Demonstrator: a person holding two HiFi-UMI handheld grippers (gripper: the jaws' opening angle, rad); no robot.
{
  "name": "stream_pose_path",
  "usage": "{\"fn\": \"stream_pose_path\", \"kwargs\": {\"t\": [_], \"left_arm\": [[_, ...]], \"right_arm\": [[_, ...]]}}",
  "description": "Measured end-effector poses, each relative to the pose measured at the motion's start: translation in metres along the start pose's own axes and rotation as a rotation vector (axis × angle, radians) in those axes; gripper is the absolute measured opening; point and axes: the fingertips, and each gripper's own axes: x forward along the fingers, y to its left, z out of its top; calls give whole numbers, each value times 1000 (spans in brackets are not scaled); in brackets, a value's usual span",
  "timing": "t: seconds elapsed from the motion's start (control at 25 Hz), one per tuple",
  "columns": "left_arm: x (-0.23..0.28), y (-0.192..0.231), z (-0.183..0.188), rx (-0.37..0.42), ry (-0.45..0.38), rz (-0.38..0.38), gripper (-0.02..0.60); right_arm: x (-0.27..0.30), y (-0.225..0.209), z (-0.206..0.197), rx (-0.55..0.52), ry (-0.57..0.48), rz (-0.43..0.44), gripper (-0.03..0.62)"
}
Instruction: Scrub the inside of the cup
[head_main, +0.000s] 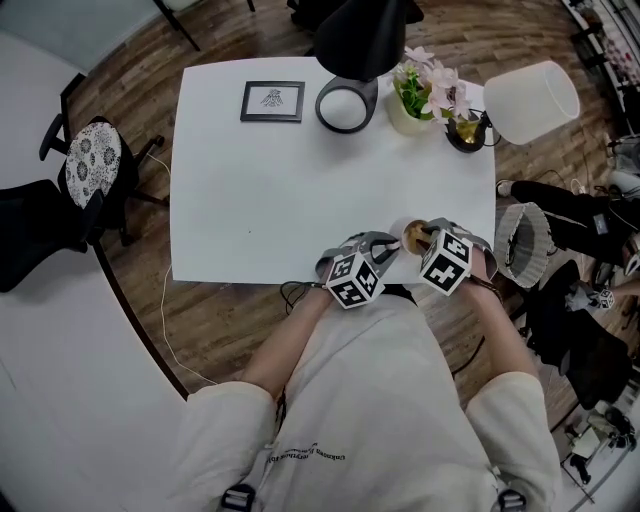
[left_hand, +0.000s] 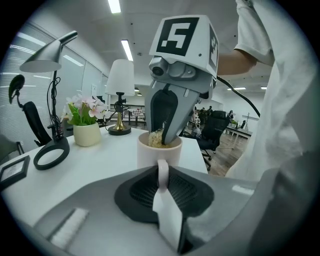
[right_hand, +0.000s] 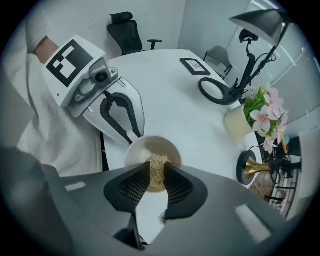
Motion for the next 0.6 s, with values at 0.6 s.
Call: {"fn": "stream_pose_path", "kwargs": {"t": [0.6], "left_arm": [[-2, 2, 0, -19, 13, 20, 52]], "right_arm": [[-2, 10, 2, 158, -80, 219, 107]]}}
